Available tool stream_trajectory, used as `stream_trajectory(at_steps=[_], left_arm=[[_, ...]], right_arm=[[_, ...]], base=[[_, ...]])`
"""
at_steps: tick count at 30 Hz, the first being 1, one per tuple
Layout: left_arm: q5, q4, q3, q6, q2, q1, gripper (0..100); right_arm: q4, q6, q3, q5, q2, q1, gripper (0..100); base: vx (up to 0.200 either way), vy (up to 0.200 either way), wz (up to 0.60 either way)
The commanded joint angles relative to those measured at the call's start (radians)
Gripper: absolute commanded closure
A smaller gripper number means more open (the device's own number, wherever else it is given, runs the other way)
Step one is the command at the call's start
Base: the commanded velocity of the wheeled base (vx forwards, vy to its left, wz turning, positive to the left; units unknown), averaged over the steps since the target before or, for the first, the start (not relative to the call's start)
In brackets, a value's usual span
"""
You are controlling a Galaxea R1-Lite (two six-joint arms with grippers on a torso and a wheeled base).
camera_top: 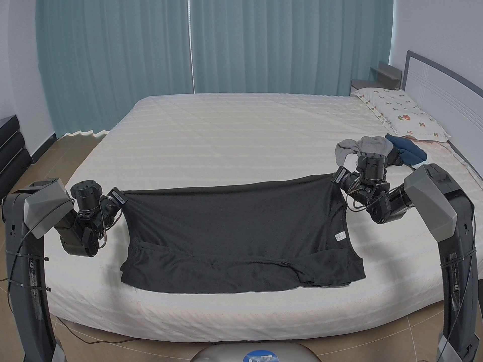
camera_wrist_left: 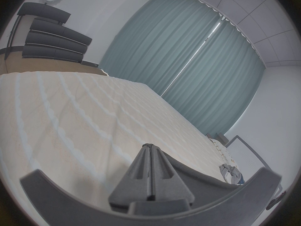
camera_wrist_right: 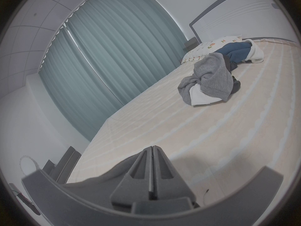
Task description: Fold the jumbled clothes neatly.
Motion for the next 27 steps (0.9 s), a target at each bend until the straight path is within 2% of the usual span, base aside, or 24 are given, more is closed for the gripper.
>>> stream_trajectory(at_steps=[1, 15, 23, 27], left_arm=[[0.000, -0.002, 0.001, 0.001, 0.000, 0.000, 100], [-0.014, -0.003, 0.025, 0.010, -0.011, 0.004, 100], [-0.033, -0.008, 0.064, 0.059, -0.034, 0.009, 100], [-0.049, -0.042, 0.087, 0.071, -0.049, 0.014, 100]], right_arm=[[0.003, -0.001, 0.015, 0.000, -0.008, 0.002, 100], [0.023, -0.013, 0.098, 0.019, -0.044, -0.010, 100], [0.040, -0.030, 0.190, 0.074, -0.113, -0.013, 100], [0.031, -0.033, 0.221, 0.076, -0.130, -0.015, 100]], base=[[0.000, 0.000, 0.00], [0.000, 0.000, 0.00], [0.000, 0.000, 0.00], [0.000, 0.000, 0.00]])
